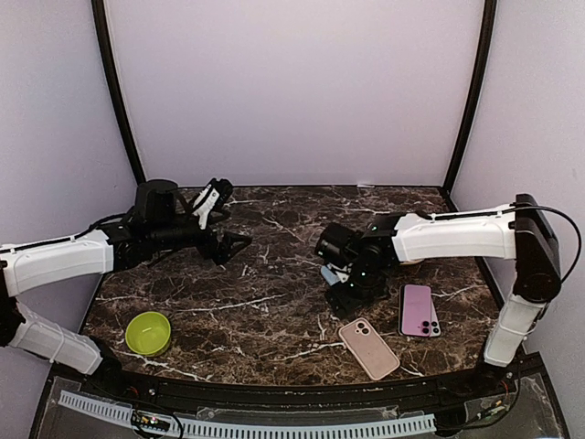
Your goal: Put the phone into the phone case
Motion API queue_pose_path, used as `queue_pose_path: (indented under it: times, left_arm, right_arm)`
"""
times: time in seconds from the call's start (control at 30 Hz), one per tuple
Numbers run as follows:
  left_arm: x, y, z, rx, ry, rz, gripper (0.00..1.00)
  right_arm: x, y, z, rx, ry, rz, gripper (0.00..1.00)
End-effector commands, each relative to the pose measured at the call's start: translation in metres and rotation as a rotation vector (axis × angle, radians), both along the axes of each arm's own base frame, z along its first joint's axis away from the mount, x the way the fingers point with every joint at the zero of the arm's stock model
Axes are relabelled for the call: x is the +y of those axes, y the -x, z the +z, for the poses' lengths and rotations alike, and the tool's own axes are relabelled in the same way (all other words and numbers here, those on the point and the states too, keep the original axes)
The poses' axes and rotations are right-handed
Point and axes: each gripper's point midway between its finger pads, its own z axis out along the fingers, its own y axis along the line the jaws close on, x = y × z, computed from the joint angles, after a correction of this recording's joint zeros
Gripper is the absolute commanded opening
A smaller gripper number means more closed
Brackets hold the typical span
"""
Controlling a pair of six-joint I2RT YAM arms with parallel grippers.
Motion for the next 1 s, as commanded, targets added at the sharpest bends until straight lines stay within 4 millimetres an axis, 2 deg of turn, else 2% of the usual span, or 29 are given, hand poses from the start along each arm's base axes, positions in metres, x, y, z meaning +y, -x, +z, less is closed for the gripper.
queue_pose_path:
  times: [0.0,0.13,0.23,0.37,0.53,0.7,0.77,0.9,0.97]
  left_arm:
    - [-0.006,0.008,0.021,-0.067,0.051,-0.052,0.97]
    - [-0.006,0.007,0.016,-0.055,0.049,-0.046,0.97]
    - [-0.006,0.007,0.014,-0.054,0.045,-0.044,0.97]
    - [-0.005,0.007,0.014,-0.058,0.043,-0.039,0.97]
    - [-0.005,0.008,0.014,-0.061,0.044,-0.037,0.97]
    - [-0.004,0.008,0.018,-0.076,0.046,-0.037,0.97]
    - [-0.004,0.01,0.021,-0.081,0.052,-0.04,0.97]
    - [-0.005,0.011,0.023,-0.083,0.057,-0.045,0.97]
    - [-0.004,0.01,0.023,-0.089,0.053,-0.039,0.97]
  right_arm:
    - [0.0,0.064,-0.007,0.168,0.033,-0.01,0.78]
    - [0.019,0.094,-0.019,0.24,-0.029,-0.009,0.69]
    - [0.011,0.109,-0.034,0.275,0.011,-0.027,0.65]
    - [0.005,0.116,-0.047,0.299,0.014,-0.053,0.49]
    - [0.005,0.113,-0.054,0.283,0.028,-0.062,0.29]
    - [0.014,0.111,-0.06,0.297,0.028,-0.069,0.0]
    - [0.028,0.101,-0.055,0.271,0.016,-0.058,0.0]
    - [0.072,0.07,-0.041,0.2,-0.064,-0.036,0.0]
    - [0.085,0.059,-0.043,0.199,-0.099,-0.036,0.0]
